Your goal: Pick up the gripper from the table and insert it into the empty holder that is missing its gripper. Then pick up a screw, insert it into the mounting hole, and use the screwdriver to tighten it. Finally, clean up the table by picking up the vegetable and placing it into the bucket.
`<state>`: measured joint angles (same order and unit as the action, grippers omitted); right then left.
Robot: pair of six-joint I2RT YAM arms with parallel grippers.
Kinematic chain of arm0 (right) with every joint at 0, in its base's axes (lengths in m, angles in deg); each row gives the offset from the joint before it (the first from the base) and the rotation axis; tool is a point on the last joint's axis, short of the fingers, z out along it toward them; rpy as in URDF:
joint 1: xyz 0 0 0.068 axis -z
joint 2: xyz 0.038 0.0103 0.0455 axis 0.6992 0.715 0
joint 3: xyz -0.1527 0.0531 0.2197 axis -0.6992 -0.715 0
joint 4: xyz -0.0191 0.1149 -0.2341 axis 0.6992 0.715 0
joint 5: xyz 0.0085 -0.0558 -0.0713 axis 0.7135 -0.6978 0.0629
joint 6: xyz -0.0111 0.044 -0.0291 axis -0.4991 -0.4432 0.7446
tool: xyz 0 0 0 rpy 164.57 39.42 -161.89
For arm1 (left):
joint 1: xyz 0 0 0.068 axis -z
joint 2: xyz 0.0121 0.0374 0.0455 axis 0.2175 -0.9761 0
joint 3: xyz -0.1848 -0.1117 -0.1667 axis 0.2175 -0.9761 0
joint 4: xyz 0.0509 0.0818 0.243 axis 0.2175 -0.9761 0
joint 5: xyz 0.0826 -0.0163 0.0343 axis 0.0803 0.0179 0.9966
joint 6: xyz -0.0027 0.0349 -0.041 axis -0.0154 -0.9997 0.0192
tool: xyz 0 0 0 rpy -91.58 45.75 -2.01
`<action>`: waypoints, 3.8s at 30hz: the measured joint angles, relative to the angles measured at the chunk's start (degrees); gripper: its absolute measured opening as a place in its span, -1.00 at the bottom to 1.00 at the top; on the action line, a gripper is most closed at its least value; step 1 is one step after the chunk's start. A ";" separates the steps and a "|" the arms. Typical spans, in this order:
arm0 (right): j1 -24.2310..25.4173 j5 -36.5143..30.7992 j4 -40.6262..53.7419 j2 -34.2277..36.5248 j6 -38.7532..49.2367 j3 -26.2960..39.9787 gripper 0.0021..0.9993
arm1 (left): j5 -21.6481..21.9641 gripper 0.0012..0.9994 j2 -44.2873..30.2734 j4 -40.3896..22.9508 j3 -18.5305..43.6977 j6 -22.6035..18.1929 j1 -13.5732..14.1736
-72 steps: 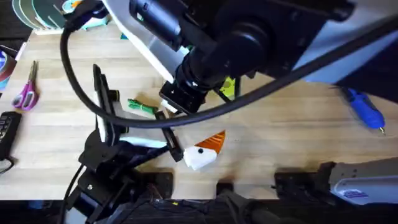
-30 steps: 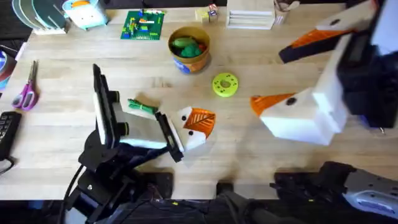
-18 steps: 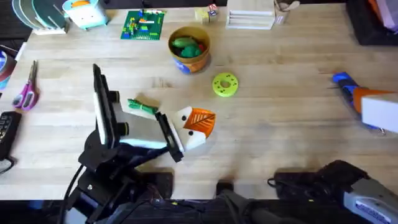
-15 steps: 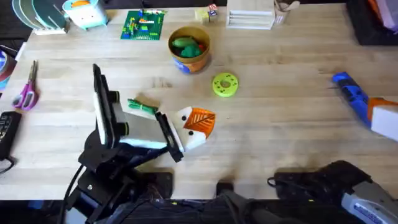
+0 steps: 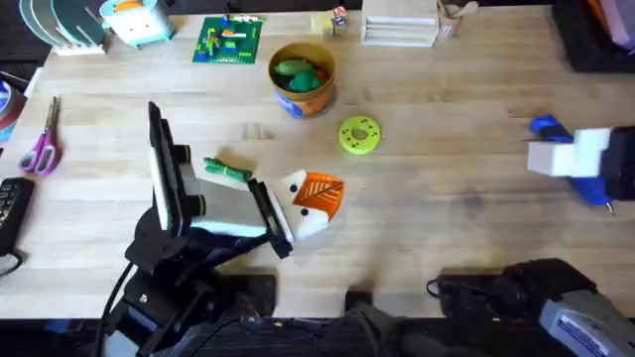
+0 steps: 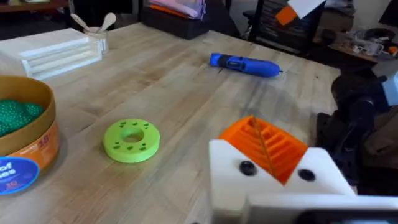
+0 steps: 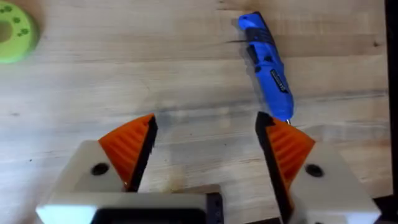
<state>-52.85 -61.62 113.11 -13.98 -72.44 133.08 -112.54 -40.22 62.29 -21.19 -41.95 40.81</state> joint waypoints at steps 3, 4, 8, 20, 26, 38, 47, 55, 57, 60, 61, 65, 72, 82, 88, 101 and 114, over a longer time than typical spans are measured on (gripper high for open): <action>4.97 0.59 -3.17 4.70 2.45 -0.24 0.98 | 0.00 -0.97 0.00 0.00 0.00 0.00 0.00; 6.88 1.30 -4.21 6.43 3.57 -0.24 0.98 | 0.00 -0.97 0.00 0.00 0.00 0.00 0.00; 15.47 5.07 -6.83 13.84 8.28 -0.26 0.98 | 0.00 -0.97 0.00 0.00 0.00 0.00 0.00; 36.14 8.39 -18.80 30.17 27.05 -0.33 0.98 | 0.00 -0.97 0.00 0.00 0.00 0.00 0.00; 39.24 8.39 -23.33 38.16 37.64 -0.33 0.98 | 0.00 -0.97 0.00 0.00 0.00 0.00 0.00; 39.95 14.52 -30.32 52.23 41.90 -0.33 0.98 | 0.00 -0.97 0.01 0.00 0.00 0.00 0.00; 40.66 17.01 -33.83 55.64 42.23 -0.33 0.98 | 0.00 -0.97 0.00 0.00 0.00 0.00 0.00; 44.96 18.22 -34.17 55.65 42.23 -0.33 0.98 | 0.00 -0.97 0.00 0.00 0.00 0.00 0.00; 45.61 19.47 -34.24 55.64 42.23 -0.33 0.98 | 0.00 -0.97 0.00 0.00 0.00 0.00 0.00; 45.81 21.26 -34.73 55.77 42.23 -0.33 0.98 | 0.00 -0.97 0.00 0.00 0.00 0.00 0.00; 45.81 21.68 -34.92 55.95 42.24 -0.33 0.98 | 0.00 -0.97 0.00 0.00 0.00 0.00 0.00; 45.81 22.95 -34.94 57.49 42.23 -0.33 0.97 | 0.00 -0.97 0.00 0.00 0.00 0.00 0.00; 45.85 23.41 -34.90 57.52 42.24 -0.31 0.84 | 0.00 -0.97 0.00 0.00 0.00 0.00 0.00; 45.88 23.67 -35.09 57.52 42.27 -0.31 0.13 | 0.00 -0.97 0.00 0.00 0.00 0.00 0.00; 45.88 23.71 -35.34 57.52 42.29 -0.31 -0.01 | 0.00 -0.97 0.00 0.00 0.00 0.00 0.00; 45.90 23.32 -38.10 57.89 42.27 -0.31 -0.55 | 0.00 -0.97 0.00 0.00 0.00 0.00 0.00; 45.90 23.39 -38.08 56.29 42.22 1.09 -0.96 | 0.00 -0.97 0.00 0.00 0.00 0.00 0.00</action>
<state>-6.95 -38.24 75.03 42.31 -30.22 134.17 -112.54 -40.22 62.29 -21.19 -41.95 40.81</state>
